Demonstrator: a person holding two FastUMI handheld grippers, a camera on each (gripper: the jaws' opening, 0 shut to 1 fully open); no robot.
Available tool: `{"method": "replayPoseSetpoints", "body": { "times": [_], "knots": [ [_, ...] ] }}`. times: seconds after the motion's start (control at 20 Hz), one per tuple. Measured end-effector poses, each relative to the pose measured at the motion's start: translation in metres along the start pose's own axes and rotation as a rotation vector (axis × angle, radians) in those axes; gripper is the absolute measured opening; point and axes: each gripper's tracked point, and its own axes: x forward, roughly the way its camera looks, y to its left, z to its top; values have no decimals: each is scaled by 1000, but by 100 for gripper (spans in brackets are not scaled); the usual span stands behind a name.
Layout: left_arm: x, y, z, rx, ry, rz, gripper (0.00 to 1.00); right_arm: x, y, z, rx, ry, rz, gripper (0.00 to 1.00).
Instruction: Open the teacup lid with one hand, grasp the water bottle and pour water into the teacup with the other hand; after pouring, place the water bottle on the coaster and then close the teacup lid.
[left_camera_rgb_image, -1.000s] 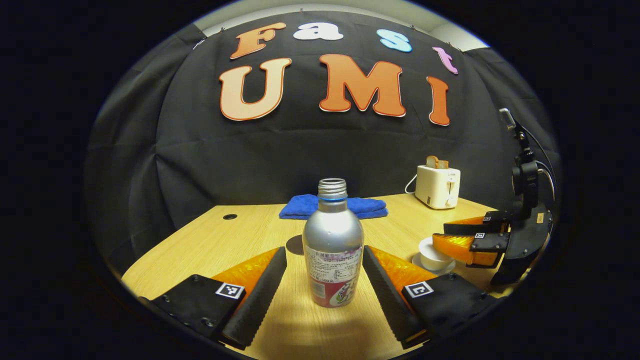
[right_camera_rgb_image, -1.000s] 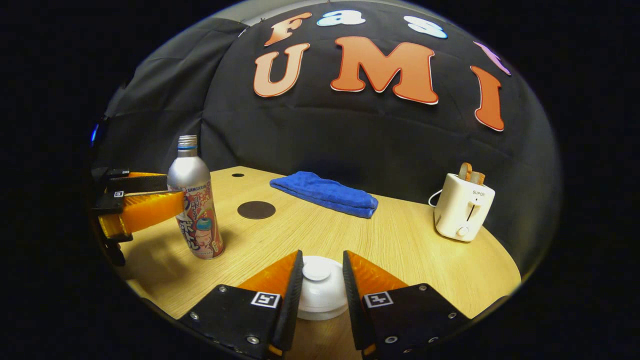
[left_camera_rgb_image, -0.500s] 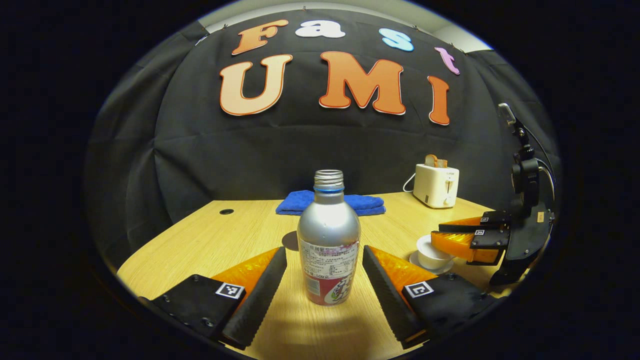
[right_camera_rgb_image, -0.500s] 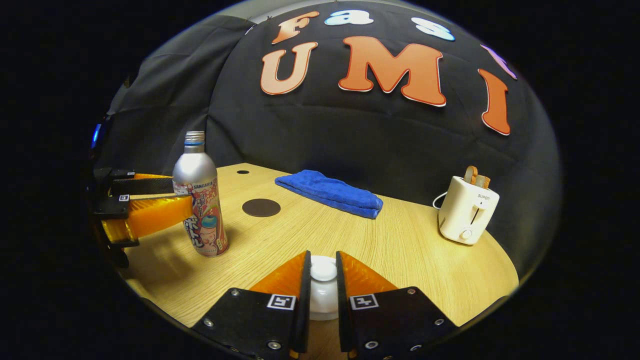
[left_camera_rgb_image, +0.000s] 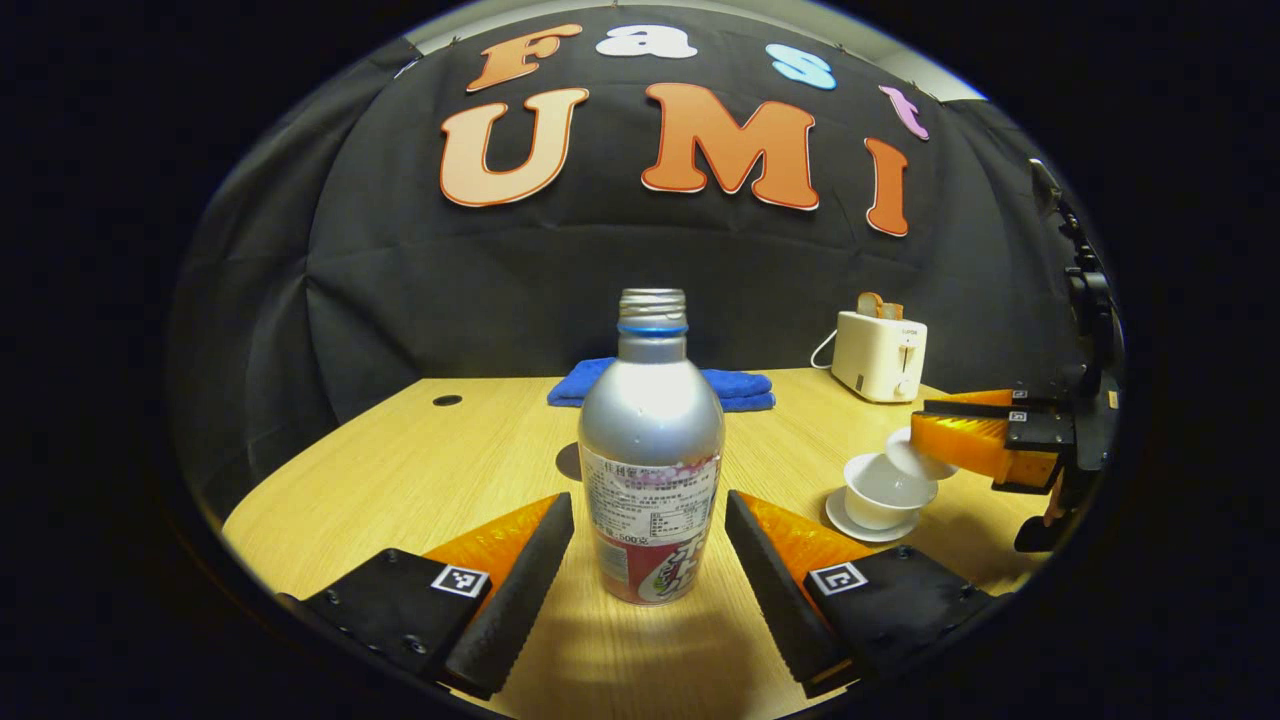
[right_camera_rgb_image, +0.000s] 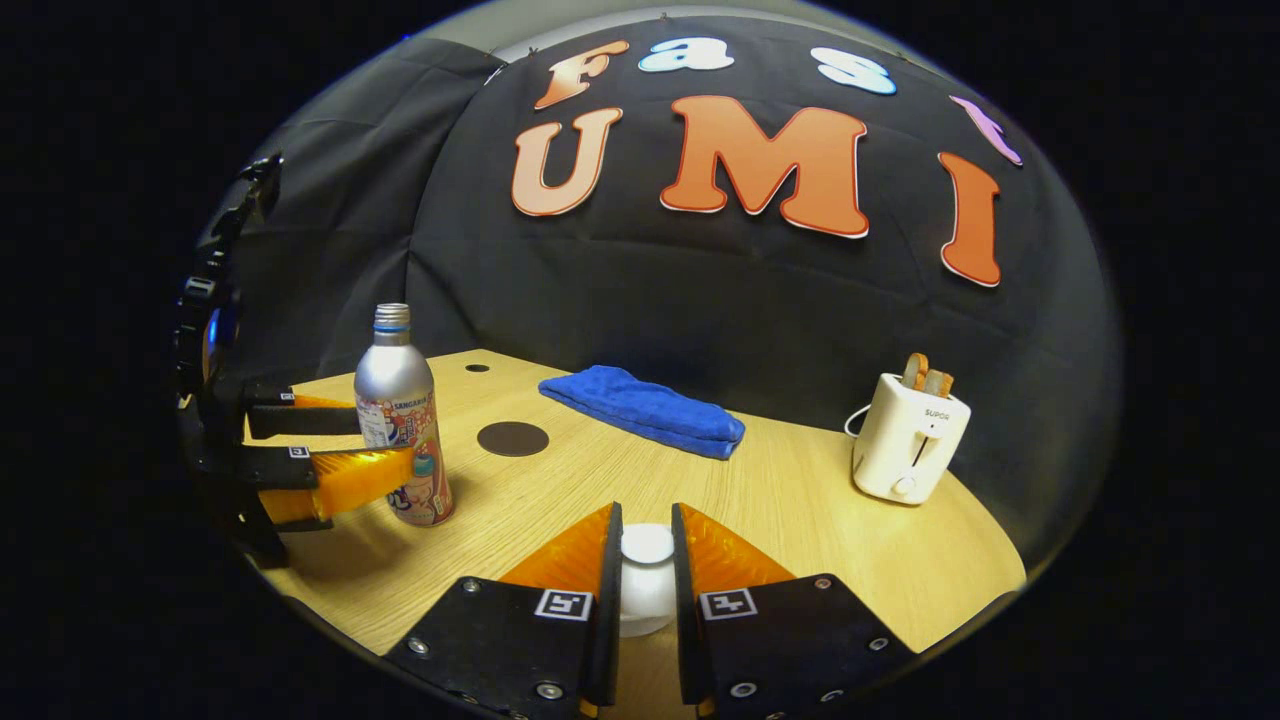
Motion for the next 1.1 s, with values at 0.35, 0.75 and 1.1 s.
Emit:
{"method": "replayPoseSetpoints", "body": {
  "times": [0.35,0.75,1.1],
  "knots": [
    [17,1,-11,-17,39,9,98,-11,-35,-2,34,1,-67,25],
    [24,3,1,28,20,22,86,-23,-63,-5,50,5,-123,25],
    [28,12,31,205,-23,79,82,-34,-80,-5,50,-4,-151,25]
  ]
}}
